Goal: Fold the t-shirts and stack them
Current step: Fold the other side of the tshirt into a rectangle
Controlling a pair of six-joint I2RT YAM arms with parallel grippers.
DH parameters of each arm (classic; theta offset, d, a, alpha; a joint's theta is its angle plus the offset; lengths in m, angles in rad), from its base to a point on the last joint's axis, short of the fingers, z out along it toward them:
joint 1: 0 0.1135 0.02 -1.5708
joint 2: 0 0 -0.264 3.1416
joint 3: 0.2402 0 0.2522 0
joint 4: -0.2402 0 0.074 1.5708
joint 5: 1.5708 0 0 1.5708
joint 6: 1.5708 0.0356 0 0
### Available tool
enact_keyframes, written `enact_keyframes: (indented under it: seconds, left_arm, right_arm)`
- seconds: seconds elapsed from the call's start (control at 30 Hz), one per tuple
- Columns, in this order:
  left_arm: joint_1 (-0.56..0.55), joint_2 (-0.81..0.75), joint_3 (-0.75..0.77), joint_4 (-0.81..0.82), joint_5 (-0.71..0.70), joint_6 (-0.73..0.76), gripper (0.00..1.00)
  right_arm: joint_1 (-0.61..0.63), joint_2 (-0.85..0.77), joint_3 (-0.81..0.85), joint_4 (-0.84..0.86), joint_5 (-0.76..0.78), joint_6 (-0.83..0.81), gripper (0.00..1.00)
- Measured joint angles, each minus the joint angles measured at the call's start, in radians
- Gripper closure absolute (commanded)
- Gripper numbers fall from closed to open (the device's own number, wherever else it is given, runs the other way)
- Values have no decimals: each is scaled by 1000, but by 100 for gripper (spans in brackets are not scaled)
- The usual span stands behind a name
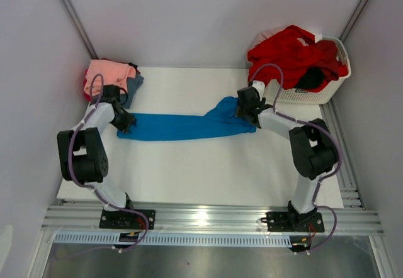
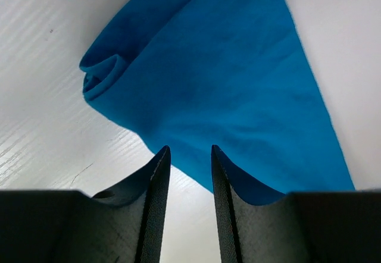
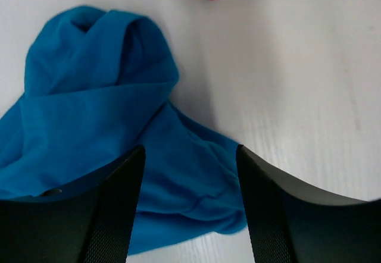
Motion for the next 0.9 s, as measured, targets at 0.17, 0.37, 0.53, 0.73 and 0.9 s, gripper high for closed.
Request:
enact_keyframes:
  seconds: [0.17,0.37,0.53,0.73,0.9]
  left_arm:
    - [-2,97,22,5,14,0,63]
    - [-2,195,121,-7,6,3,77]
    - [2,232,161,-31,-19,9,94]
    - [35,234,181,-69,-40,8,99]
    - [84,234,181,-90,-47,8,99]
  right_arm:
    - [15,117,56,3,-77,-11,35]
    - [23,235,190,-6,-119,-53,100]
    - [26,268,261,-47,-72,-67,100]
    - [20,268,278,-96,58,-85,100]
    - [-32,268,279,-144,97,-68,100]
